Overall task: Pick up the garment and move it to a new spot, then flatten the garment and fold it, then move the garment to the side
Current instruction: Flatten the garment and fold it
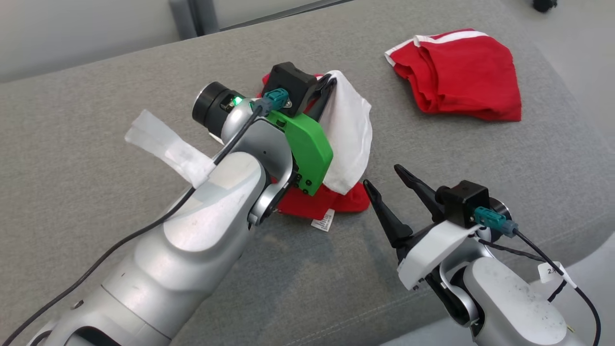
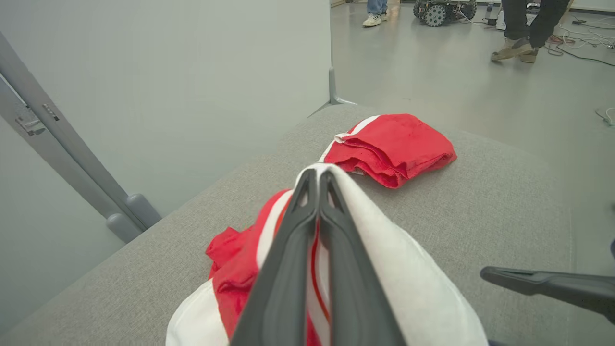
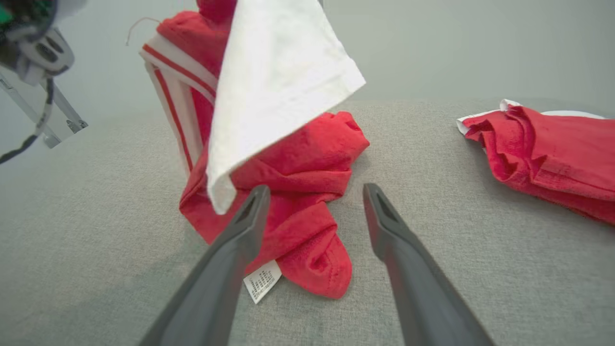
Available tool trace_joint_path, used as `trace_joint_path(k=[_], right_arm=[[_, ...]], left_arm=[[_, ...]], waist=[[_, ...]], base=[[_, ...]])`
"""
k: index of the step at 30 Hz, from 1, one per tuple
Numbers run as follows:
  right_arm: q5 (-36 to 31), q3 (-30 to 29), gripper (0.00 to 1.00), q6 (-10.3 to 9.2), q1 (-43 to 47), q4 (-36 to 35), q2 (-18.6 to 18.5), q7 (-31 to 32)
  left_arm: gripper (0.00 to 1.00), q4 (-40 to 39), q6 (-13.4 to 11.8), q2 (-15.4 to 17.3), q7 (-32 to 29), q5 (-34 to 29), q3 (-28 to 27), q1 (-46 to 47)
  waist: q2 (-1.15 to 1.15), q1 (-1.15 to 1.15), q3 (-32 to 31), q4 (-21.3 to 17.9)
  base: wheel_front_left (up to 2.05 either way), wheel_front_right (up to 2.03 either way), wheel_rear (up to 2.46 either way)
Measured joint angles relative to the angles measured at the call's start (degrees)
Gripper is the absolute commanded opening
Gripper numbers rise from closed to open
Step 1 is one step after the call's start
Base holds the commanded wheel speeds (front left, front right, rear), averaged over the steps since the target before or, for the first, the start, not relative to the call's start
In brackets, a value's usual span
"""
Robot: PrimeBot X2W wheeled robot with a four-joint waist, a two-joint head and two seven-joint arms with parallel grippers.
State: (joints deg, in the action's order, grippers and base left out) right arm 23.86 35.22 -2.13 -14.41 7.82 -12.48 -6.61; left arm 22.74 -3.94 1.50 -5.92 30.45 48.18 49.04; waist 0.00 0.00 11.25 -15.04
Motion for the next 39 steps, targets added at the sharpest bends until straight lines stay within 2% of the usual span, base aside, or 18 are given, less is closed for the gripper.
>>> trace_joint_path(k=[8, 12, 15, 21, 32, 36, 37, 39], right_arm=[[0.92, 0.97, 1.00, -0.36, 2.04, -0.03, 1.83, -0.78], [0.93, 1.80, 1.00, 0.67, 1.92, 0.18, 2.11, -0.94], [0.92, 2.72, 1.00, 1.62, 1.29, 1.20, 3.18, -1.25], [0.93, 2.94, 1.00, 1.80, 0.78, 2.32, 3.54, -1.62], [1.05, 2.86, 1.00, 2.12, 0.77, 3.54, 3.97, -2.45], [1.43, 2.78, 1.00, 2.12, 0.77, 4.24, 4.68, -2.94], [1.43, 2.77, 1.00, 2.12, 0.77, 4.36, 4.71, -2.96], [1.44, 2.78, 1.00, 2.12, 0.79, 4.67, 4.72, -3.00]], left_arm=[[0.00, 4.32, 1.52, 0.36, -1.89, 1.09, 4.68, 0.09], [0.00, 3.30, 2.04, 0.80, -1.65, 3.97, 6.93, 1.26], [0.00, 3.11, 3.48, 0.83, 0.88, 4.78, 7.54, 2.53], [0.00, 0.79, 5.31, 1.00, 6.48, 8.23, 8.44, 5.51], [0.00, 2.91, 6.97, 1.05, 10.73, 11.29, 12.38, 7.34], [0.00, 8.38, 6.97, 1.07, 11.09, 9.81, 13.25, 11.51], [0.09, 9.33, 6.98, 1.08, 11.05, 9.53, 13.40, 11.90], [0.46, 10.53, 7.68, 1.15, 10.49, 9.95, 14.27, 11.94]], waist=[[0.00, 0.00, 2.11, -6.20], [0.00, 0.00, 3.46, -9.34], [0.00, 0.00, 4.39, -11.79], [0.00, 0.00, 5.37, -16.17], [0.00, 0.00, 6.13, -19.04], [0.00, 0.00, 6.20, -19.11], [0.00, 0.00, 6.24, -19.10], [0.00, 0.00, 6.36, -19.08]], base=[[0.00, 0.00, 0.00], [0.00, 0.00, 0.00], [0.00, 0.00, 0.00], [0.00, 0.00, 0.00], [0.03, 0.03, 0.03], [0.17, 0.17, 0.17], [0.09, 0.09, 0.09], [0.01, 0.01, 0.01]])
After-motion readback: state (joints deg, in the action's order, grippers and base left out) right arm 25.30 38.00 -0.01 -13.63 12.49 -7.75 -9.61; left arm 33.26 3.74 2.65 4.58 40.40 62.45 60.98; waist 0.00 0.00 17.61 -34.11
